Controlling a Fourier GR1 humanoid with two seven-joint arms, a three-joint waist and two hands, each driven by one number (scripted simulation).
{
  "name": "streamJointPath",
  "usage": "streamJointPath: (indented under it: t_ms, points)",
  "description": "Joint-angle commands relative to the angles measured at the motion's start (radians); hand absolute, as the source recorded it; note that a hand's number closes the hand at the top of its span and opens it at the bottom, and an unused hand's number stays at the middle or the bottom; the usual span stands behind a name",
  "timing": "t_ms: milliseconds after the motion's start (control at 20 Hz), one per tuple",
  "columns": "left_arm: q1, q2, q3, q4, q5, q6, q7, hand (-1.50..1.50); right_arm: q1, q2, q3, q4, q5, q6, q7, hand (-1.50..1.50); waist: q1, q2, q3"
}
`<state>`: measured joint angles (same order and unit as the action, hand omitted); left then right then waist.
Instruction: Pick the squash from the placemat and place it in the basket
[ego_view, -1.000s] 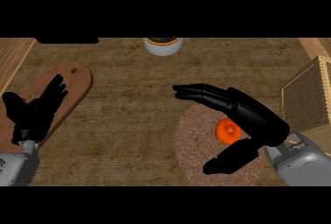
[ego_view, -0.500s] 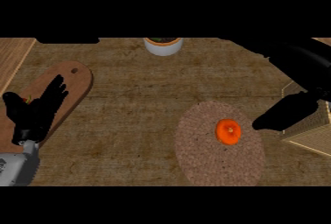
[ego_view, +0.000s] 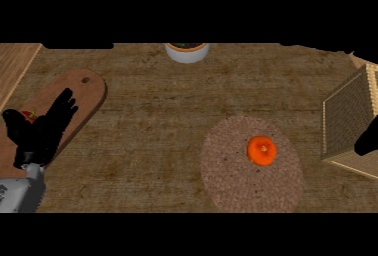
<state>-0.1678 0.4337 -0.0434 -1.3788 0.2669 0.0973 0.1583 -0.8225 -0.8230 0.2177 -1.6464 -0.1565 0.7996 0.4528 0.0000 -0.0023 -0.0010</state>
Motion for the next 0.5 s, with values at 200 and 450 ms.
streamJointPath:
  t_ms: [200,450]
  points:
    - [-0.014,-0.012,0.022,-0.001,-0.014,-0.010,0.027,0.00,0.223,-0.056,-0.199,0.007,-0.027,0.098,-0.207,-1.50,-0.008,0.001,0.002]
    - [-0.033,-0.044,0.029,0.013,-0.039,0.006,0.025,0.00,0.357,0.011,-0.278,-0.040,0.047,0.054,-0.322,-1.50,-0.005,0.001,0.002]
